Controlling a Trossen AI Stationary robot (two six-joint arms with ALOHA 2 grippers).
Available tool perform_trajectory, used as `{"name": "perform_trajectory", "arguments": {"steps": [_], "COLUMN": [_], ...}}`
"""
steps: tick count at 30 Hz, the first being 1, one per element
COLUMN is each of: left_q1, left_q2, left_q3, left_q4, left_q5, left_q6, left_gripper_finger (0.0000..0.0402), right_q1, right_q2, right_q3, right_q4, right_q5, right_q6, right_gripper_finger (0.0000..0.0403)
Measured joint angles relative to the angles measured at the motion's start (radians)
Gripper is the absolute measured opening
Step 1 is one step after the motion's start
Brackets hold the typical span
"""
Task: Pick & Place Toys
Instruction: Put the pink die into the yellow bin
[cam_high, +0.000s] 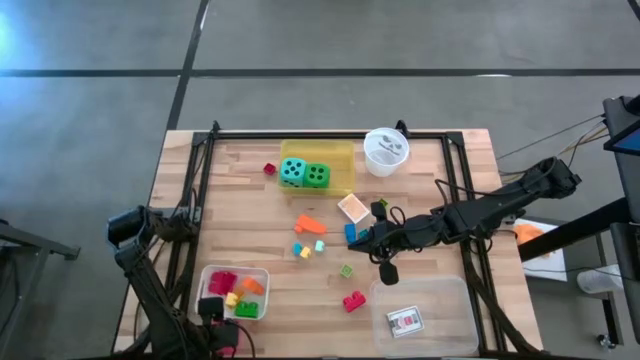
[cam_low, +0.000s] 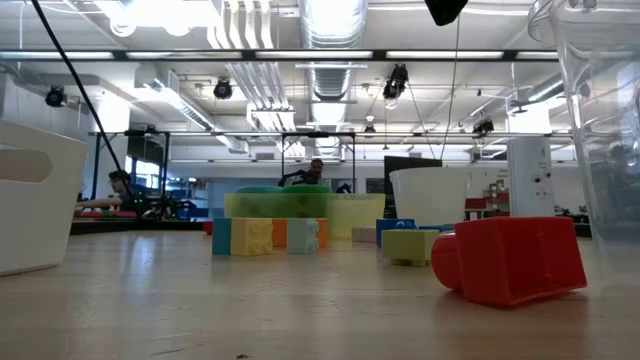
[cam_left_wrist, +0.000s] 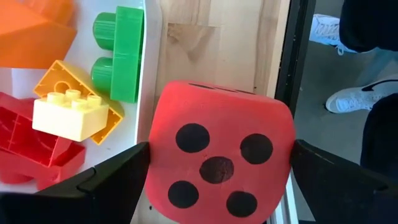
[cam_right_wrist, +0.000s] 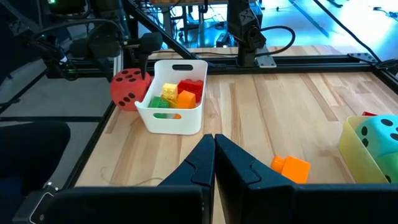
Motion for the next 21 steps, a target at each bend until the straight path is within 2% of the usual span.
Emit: {"name": "perform_trajectory", "arguments": {"steps": [21], "left_q1": [0.001], "left_q2": [0.001], "left_q3": [-0.034], "left_q4": [0.041], "left_q5": [0.005], "left_q6": [0.023], "left_gripper_finger": [0.0373], "right_q1": [0.001], "right_q2": [0.0], "right_q3": [0.0], "right_q4": [0.0], "right_q5": [0.0], "right_q6": [0.0], "right_gripper_finger": [0.0009]}}
